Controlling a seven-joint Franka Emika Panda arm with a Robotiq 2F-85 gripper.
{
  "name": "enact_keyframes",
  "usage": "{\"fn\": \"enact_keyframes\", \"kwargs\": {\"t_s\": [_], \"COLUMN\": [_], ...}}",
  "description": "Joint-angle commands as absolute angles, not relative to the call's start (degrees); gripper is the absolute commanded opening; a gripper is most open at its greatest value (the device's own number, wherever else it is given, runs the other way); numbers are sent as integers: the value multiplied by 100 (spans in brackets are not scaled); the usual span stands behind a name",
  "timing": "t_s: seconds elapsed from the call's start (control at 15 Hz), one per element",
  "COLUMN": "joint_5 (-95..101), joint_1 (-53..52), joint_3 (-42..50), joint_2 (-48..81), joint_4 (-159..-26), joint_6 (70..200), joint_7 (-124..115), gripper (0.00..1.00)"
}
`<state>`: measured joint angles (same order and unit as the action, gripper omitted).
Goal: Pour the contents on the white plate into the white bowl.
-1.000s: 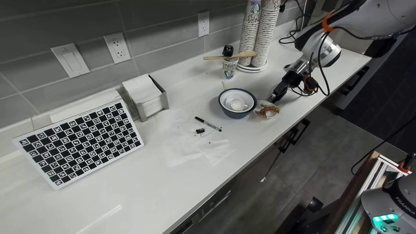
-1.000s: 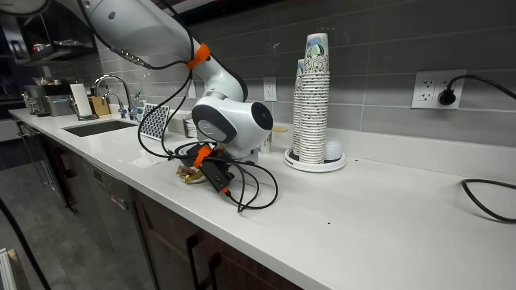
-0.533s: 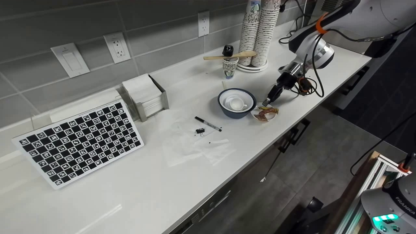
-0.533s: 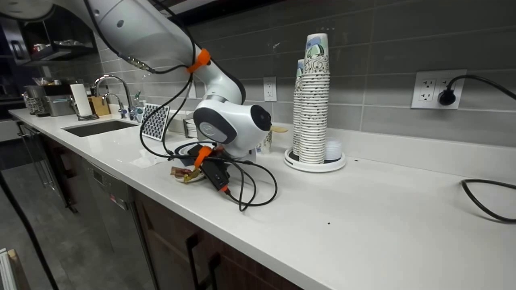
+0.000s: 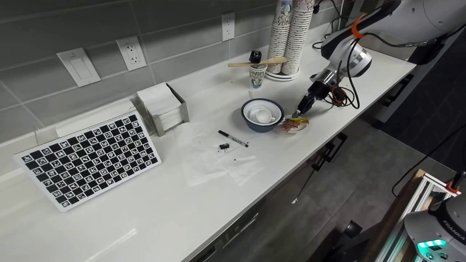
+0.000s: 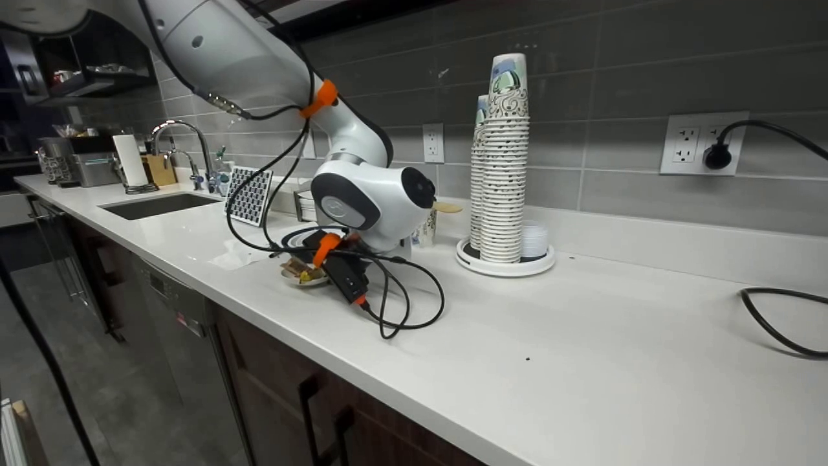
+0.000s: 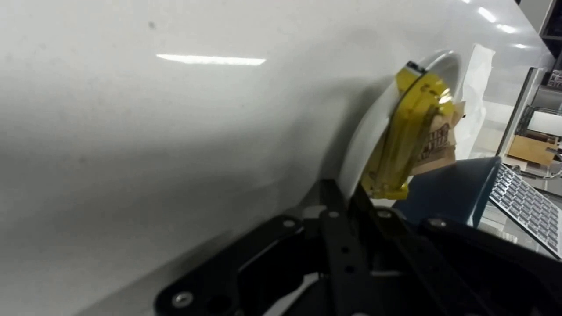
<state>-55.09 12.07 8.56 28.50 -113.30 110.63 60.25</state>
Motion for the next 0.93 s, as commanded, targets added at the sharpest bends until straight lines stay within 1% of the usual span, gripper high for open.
{"fn": "enact_keyframes", "kwargs": {"t_s": [0.0, 0.4, 0.87], "joint_5": [-5680, -6171, -6512], "joint_1": [1459, 1827, 1784], "joint_3": [839, 917, 985], "joint_2": [2861, 2523, 2007], "joint_4": [-11222, -11493, -11672], "joint_6": [11291, 11637, 11835], "joint_7": [5917, 6046, 5787], "gripper": [3, 3, 3]}}
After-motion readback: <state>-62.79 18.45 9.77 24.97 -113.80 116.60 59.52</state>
